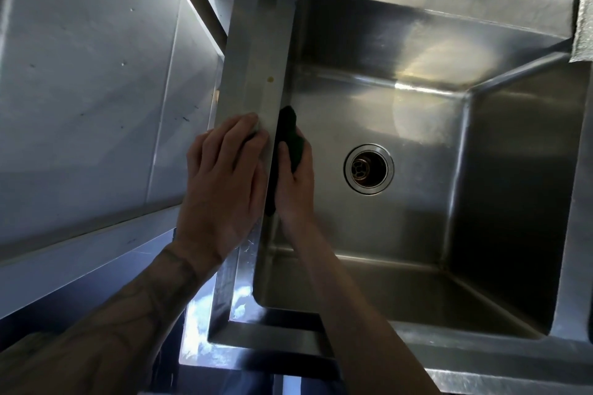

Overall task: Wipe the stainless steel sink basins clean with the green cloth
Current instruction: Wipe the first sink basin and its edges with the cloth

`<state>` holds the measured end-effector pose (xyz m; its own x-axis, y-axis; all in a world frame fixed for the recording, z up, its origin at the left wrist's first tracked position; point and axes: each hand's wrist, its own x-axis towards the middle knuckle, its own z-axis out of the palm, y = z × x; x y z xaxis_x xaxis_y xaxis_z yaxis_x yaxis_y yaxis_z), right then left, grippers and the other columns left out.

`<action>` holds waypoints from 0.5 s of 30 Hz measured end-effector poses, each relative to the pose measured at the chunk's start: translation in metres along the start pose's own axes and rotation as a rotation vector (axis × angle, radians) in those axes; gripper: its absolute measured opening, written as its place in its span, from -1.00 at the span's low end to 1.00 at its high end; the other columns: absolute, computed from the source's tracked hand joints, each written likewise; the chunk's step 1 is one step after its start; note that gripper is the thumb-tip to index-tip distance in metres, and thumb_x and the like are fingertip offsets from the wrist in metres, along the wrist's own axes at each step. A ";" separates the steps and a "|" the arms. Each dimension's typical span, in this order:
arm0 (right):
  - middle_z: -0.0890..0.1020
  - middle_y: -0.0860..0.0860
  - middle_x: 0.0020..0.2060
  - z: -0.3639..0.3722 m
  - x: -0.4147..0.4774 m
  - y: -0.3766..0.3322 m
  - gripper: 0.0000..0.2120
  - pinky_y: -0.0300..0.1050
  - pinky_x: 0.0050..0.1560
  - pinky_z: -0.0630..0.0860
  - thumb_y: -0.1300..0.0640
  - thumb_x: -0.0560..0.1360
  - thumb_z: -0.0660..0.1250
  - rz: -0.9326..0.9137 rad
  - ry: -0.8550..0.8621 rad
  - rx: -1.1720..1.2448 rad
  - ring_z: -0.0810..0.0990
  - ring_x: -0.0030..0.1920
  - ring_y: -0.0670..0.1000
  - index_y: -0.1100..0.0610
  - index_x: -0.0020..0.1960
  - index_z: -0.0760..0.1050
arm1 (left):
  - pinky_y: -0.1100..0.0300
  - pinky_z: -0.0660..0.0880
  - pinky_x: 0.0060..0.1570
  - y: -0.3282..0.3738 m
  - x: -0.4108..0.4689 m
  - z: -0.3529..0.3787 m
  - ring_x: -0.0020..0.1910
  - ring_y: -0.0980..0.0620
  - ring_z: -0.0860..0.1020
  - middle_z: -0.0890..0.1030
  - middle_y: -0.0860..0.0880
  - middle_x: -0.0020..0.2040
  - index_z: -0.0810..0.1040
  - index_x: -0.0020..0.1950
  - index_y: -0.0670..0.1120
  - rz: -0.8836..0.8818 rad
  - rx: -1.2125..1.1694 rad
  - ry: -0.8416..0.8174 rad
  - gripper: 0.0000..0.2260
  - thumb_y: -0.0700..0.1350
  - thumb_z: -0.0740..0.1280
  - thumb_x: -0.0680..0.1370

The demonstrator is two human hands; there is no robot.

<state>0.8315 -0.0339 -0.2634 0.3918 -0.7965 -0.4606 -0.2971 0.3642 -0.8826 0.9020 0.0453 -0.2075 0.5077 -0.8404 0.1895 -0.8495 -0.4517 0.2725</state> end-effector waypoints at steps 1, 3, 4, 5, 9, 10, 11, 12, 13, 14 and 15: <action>0.59 -0.01 0.30 0.002 0.013 0.018 -0.50 0.18 0.40 0.45 -0.23 0.56 0.25 0.064 -0.001 -0.017 0.55 0.33 0.01 -0.02 0.42 0.44 | -0.17 0.38 0.39 -0.001 0.000 0.000 0.45 -0.22 0.41 0.52 -0.27 0.45 0.56 0.37 -0.27 -0.007 -0.002 -0.005 -0.68 -0.15 0.19 0.73; 0.60 0.03 0.23 0.002 0.032 0.045 -0.44 0.21 0.35 0.48 -0.33 0.48 0.23 0.161 -0.016 -0.030 0.58 0.27 0.06 -0.04 0.35 0.47 | -0.15 0.36 0.41 -0.001 -0.001 0.001 0.46 -0.22 0.42 0.51 -0.25 0.46 0.56 0.38 -0.26 -0.021 -0.011 -0.018 -0.69 -0.17 0.22 0.70; 0.60 0.02 0.24 0.001 0.033 0.043 -0.45 0.21 0.35 0.48 -0.34 0.47 0.22 0.188 -0.032 -0.049 0.58 0.27 0.06 -0.06 0.34 0.46 | -0.15 0.36 0.42 -0.001 0.000 0.001 0.46 -0.22 0.43 0.51 -0.24 0.47 0.56 0.38 -0.26 -0.026 -0.015 -0.018 -0.69 -0.18 0.21 0.70; 0.59 0.01 0.26 0.000 0.024 0.029 -0.47 0.19 0.37 0.48 -0.33 0.50 0.22 0.179 -0.039 -0.059 0.57 0.29 0.04 -0.07 0.36 0.45 | -0.16 0.37 0.41 -0.001 0.000 0.000 0.46 -0.23 0.43 0.51 -0.24 0.47 0.57 0.38 -0.26 -0.027 -0.016 -0.017 -0.69 -0.17 0.19 0.71; 0.54 0.00 0.36 -0.011 -0.026 -0.012 -0.58 0.06 0.44 0.40 -0.07 0.66 0.24 0.012 -0.093 0.039 0.50 0.40 -0.01 0.01 0.47 0.38 | -0.19 0.39 0.40 -0.001 0.000 0.000 0.46 -0.24 0.44 0.51 -0.24 0.47 0.57 0.37 -0.26 -0.013 -0.014 -0.022 -0.67 -0.14 0.17 0.72; 0.53 0.00 0.37 -0.012 -0.030 -0.010 -0.59 0.03 0.45 0.39 -0.04 0.67 0.23 0.001 -0.108 0.044 0.48 0.41 -0.01 0.02 0.48 0.37 | -0.19 0.39 0.40 -0.002 -0.001 0.000 0.46 -0.25 0.44 0.51 -0.25 0.47 0.57 0.38 -0.26 -0.011 -0.012 -0.023 -0.67 -0.14 0.17 0.72; 0.53 0.00 0.36 -0.012 -0.026 -0.003 -0.61 0.02 0.45 0.39 -0.05 0.66 0.23 0.025 -0.107 0.023 0.48 0.40 -0.01 0.01 0.46 0.38 | -0.19 0.39 0.40 -0.002 -0.001 0.000 0.46 -0.25 0.44 0.51 -0.24 0.47 0.56 0.38 -0.26 -0.010 -0.014 -0.024 -0.66 -0.14 0.16 0.72; 0.55 0.00 0.32 -0.009 -0.017 0.006 -0.66 0.01 0.43 0.42 -0.04 0.66 0.23 0.087 -0.106 -0.002 0.50 0.37 0.02 -0.02 0.41 0.40 | -0.20 0.39 0.40 -0.001 -0.001 0.000 0.46 -0.25 0.44 0.51 -0.24 0.48 0.56 0.38 -0.26 -0.013 -0.018 -0.025 -0.66 -0.15 0.15 0.71; 0.58 -0.01 0.24 -0.007 -0.007 0.012 -0.75 -0.01 0.39 0.46 0.00 0.66 0.24 0.185 -0.104 -0.002 0.54 0.33 0.05 -0.05 0.34 0.43 | -0.20 0.39 0.39 -0.001 0.000 0.000 0.46 -0.25 0.44 0.50 -0.24 0.48 0.56 0.38 -0.25 -0.018 -0.018 -0.024 -0.66 -0.16 0.15 0.70; 0.60 -0.03 0.16 -0.006 0.000 0.015 -0.82 -0.04 0.33 0.50 0.05 0.68 0.23 0.271 -0.106 -0.002 0.56 0.28 0.09 -0.07 0.27 0.44 | -0.20 0.39 0.39 -0.001 0.000 0.000 0.46 -0.25 0.44 0.50 -0.24 0.48 0.56 0.38 -0.25 -0.019 -0.014 -0.026 -0.67 -0.17 0.16 0.70; 0.61 -0.04 0.13 -0.006 0.002 0.015 -0.84 -0.06 0.29 0.52 0.09 0.69 0.23 0.304 -0.101 0.005 0.58 0.25 0.10 -0.07 0.25 0.45 | -0.20 0.39 0.39 0.000 0.000 -0.001 0.46 -0.25 0.44 0.50 -0.24 0.48 0.56 0.38 -0.25 -0.021 -0.011 -0.029 -0.67 -0.17 0.17 0.69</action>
<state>0.8222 -0.0331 -0.2770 0.3699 -0.5991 -0.7101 -0.4100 0.5806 -0.7035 0.9024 0.0458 -0.2070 0.5208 -0.8392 0.1564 -0.8370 -0.4660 0.2868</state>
